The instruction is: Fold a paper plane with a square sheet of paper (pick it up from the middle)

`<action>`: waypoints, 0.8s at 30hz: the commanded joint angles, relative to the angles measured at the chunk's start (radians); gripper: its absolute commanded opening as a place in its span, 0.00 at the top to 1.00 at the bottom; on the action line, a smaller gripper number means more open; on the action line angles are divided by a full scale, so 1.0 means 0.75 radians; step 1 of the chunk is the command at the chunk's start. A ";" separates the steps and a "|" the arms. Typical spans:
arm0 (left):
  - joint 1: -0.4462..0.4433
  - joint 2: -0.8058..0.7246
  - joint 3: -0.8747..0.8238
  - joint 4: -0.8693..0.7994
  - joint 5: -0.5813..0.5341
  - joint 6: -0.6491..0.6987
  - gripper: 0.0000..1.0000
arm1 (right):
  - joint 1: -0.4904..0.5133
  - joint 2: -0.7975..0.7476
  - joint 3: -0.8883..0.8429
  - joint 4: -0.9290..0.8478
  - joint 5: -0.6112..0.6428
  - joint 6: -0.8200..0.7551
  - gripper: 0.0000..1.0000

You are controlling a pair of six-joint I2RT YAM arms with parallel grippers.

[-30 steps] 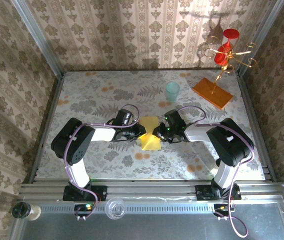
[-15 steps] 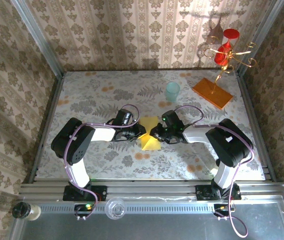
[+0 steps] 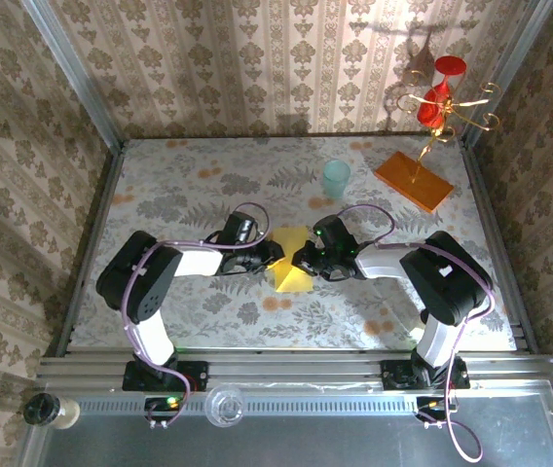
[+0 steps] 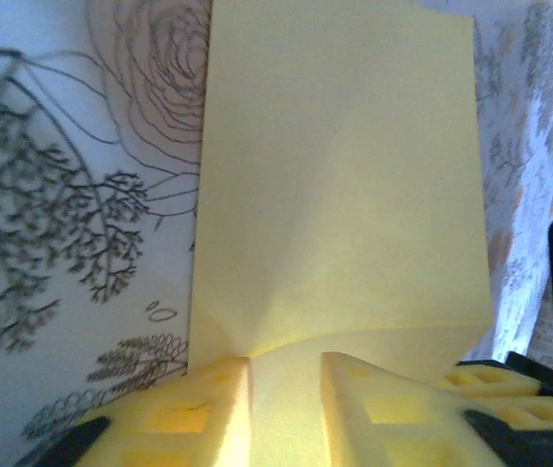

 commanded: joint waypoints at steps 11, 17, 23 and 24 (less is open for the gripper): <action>0.184 -0.535 -0.148 -0.009 -0.038 0.050 0.40 | -0.035 -0.257 0.066 0.100 -0.070 -0.197 0.92; 0.259 -0.707 -0.146 -0.021 0.022 0.092 0.12 | -0.059 -0.300 0.173 0.145 -0.203 -0.210 0.92; 0.259 -0.777 -0.176 0.077 0.064 0.069 0.00 | -0.084 -0.336 0.225 0.252 -0.300 -0.137 0.92; 0.259 -0.774 -0.186 0.120 0.084 0.046 0.00 | -0.088 -0.337 0.233 0.266 -0.317 -0.125 0.91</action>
